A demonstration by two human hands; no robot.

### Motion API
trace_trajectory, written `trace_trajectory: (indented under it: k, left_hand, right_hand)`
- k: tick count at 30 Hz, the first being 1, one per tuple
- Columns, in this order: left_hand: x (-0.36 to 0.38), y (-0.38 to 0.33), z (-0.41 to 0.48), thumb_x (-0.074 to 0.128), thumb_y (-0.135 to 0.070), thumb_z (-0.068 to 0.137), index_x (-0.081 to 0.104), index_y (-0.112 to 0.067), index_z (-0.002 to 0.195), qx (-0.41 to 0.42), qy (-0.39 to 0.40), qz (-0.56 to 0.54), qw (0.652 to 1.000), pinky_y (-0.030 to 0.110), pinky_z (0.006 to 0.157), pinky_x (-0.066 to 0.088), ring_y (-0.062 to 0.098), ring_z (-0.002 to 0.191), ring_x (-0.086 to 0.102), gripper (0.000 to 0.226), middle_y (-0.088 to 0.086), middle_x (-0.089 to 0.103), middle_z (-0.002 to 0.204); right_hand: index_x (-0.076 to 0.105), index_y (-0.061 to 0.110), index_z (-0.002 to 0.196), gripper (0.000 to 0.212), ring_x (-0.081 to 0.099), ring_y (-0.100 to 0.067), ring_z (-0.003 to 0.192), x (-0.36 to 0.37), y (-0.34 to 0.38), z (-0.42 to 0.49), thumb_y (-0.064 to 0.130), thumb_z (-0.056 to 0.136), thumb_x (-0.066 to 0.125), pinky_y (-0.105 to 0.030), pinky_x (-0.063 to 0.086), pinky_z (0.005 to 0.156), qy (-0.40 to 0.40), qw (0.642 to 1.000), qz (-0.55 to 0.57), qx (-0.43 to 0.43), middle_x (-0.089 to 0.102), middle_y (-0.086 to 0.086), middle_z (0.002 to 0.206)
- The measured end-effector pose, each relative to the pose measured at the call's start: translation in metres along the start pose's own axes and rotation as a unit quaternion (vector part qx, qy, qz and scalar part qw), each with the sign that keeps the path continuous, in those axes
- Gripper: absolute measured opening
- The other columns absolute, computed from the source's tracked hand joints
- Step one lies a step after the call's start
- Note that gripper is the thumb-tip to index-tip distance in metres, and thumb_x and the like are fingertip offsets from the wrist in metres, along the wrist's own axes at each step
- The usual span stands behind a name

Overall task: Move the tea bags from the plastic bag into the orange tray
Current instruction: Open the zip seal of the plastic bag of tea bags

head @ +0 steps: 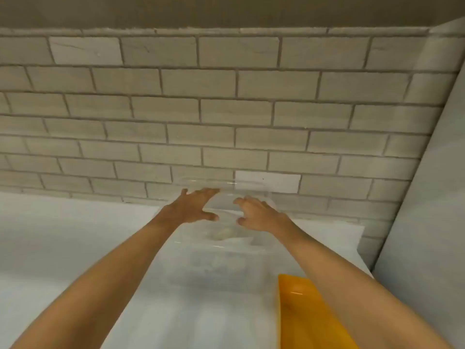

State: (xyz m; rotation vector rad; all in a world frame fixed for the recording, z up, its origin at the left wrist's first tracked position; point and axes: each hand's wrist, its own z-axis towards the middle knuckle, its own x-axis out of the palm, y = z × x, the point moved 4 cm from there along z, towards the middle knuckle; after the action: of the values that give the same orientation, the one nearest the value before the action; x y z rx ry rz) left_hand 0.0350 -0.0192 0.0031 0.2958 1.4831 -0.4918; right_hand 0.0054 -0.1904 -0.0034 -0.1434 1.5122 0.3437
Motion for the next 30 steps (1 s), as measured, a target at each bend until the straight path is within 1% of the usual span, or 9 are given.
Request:
trace_trajectory:
  k: [5,7,9,13,19,22,25,27,30]
  left_hand:
    - [0.032,0.034,-0.004,0.065,-0.066,0.074,0.009,-0.033,0.152,-0.093,0.095,-0.005,0.991,0.058,0.114,0.003,0.026,0.145,0.020,0.101,-0.001,0.022,0.158]
    - [0.042,0.042,-0.007,0.066,-0.067,0.071,0.013,-0.037,0.150,-0.121,0.117,-0.010,0.986,0.056,0.114,0.012,0.035,0.141,0.025,0.100,0.000,0.033,0.153]
    - [0.048,0.045,-0.008,0.069,-0.062,0.072,0.030,-0.034,0.145,-0.126,0.114,-0.025,0.985,0.046,0.106,0.027,0.034,0.130,0.039,0.087,0.000,0.045,0.143]
    - [0.055,0.047,-0.005,0.078,-0.052,0.067,0.054,-0.024,0.124,-0.112,0.063,-0.141,0.982,0.034,0.089,0.043,0.024,0.109,0.054,0.068,0.000,0.055,0.126]
    - [-0.005,0.026,-0.006,0.076,-0.042,0.074,0.066,-0.017,0.095,-0.043,-0.092,-0.171,0.980,0.030,0.074,0.038,0.015,0.091,0.057,0.034,-0.006,0.063,0.095]
    - [-0.044,0.016,-0.006,0.079,-0.036,0.073,0.058,-0.014,0.075,-0.006,-0.151,-0.198,0.969,0.030,0.062,0.037,0.022,0.075,0.057,0.031,-0.001,0.059,0.074]
    - [-0.089,0.001,-0.019,0.080,-0.033,0.073,0.060,-0.012,0.080,0.020,-0.206,-0.191,0.960,0.031,0.065,0.038,0.021,0.073,0.054,0.030,0.004,0.059,0.076]
    - [-0.119,-0.012,-0.035,0.078,-0.033,0.075,0.062,-0.012,0.086,0.050,-0.227,-0.209,0.950,0.031,0.068,0.043,0.020,0.076,0.057,0.028,0.005,0.063,0.083]
    - [-0.156,-0.038,-0.066,0.076,-0.029,0.079,0.060,-0.013,0.091,0.089,-0.241,-0.247,0.934,0.019,0.066,0.043,0.004,0.070,0.054,0.026,-0.003,0.058,0.082]
  right_hand:
    - [0.021,0.017,0.149,0.079,0.038,-0.036,0.132,0.040,-0.005,0.008,0.030,0.086,0.066,-0.047,0.035,0.107,0.086,0.992,0.055,0.069,0.035,-0.015,0.145]
    - [0.017,0.020,0.151,0.085,0.035,-0.034,0.135,0.047,-0.009,0.011,0.032,0.084,0.069,-0.047,0.029,0.109,0.094,0.988,0.084,0.093,0.032,-0.013,0.149]
    - [0.023,0.024,0.149,0.080,0.037,-0.032,0.134,0.054,-0.014,0.013,0.031,0.083,0.068,-0.046,0.030,0.109,0.090,0.984,0.107,0.112,0.033,-0.010,0.149]
    - [0.056,0.016,0.127,0.047,0.053,-0.031,0.117,0.054,-0.019,0.016,0.021,0.082,0.070,-0.041,0.044,0.100,0.034,0.976,0.181,0.113,0.046,-0.009,0.134]
    - [0.070,0.008,0.100,0.019,0.059,-0.017,0.094,0.007,-0.028,0.012,0.009,0.081,0.072,-0.028,0.047,0.090,-0.107,0.951,0.281,0.074,0.065,-0.004,0.100]
    - [0.070,-0.002,0.098,0.017,0.056,-0.012,0.087,-0.033,-0.022,-0.002,0.005,0.083,0.069,-0.011,0.042,0.072,-0.180,0.930,0.316,0.049,0.068,-0.008,0.092]
    - [0.067,-0.002,0.091,0.013,0.053,-0.013,0.078,-0.073,-0.016,-0.020,0.007,0.082,0.070,-0.022,0.043,0.070,-0.233,0.904,0.358,0.024,0.059,-0.004,0.081]
    - [0.068,0.008,0.091,0.008,0.056,-0.012,0.079,-0.098,-0.008,-0.036,0.008,0.083,0.070,-0.029,0.046,0.073,-0.252,0.891,0.379,0.002,0.063,0.000,0.082]
    - [0.067,0.012,0.097,0.012,0.062,-0.013,0.080,-0.133,0.014,-0.072,0.010,0.085,0.068,-0.029,0.051,0.074,-0.271,0.870,0.409,-0.051,0.067,-0.002,0.091]
